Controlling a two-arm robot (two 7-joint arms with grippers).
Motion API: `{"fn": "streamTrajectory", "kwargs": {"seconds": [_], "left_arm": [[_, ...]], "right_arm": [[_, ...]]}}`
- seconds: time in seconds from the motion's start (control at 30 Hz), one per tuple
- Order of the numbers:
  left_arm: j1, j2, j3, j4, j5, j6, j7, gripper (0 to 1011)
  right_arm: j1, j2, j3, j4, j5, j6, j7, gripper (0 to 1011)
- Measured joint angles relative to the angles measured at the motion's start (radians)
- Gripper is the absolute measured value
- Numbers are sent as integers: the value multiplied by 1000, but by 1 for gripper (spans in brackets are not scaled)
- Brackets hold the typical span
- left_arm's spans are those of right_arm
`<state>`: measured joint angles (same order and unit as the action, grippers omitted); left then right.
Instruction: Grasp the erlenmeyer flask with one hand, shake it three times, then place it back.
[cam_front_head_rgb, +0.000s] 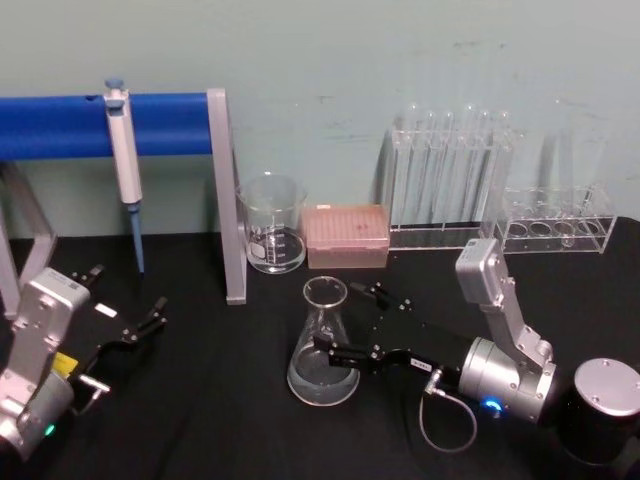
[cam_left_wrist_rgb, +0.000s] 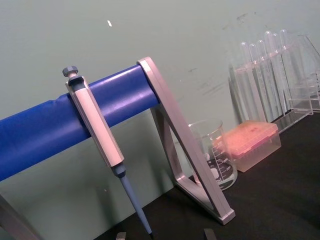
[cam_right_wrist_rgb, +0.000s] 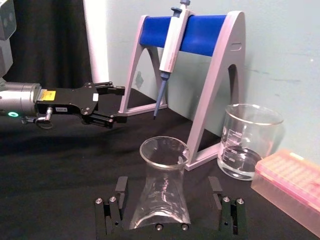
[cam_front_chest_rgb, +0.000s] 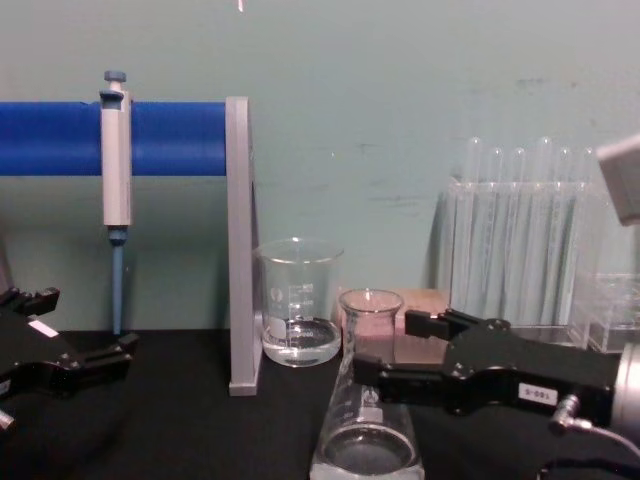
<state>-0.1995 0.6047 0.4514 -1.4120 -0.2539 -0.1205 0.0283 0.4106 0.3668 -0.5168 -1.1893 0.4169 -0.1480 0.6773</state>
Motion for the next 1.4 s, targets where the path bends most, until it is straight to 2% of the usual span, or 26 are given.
{"fn": "streamTrajectory", "kwargs": {"seconds": [0.8,1.4], "left_arm": [[0,0,0,0,0,0,0,1001],[0,0,0,0,0,0,0,1001]], "right_arm": [[76,-73,-36,118,-31,-13,4,1003],[79,-80,-34,124,-42,-14,-10,1003]]}}
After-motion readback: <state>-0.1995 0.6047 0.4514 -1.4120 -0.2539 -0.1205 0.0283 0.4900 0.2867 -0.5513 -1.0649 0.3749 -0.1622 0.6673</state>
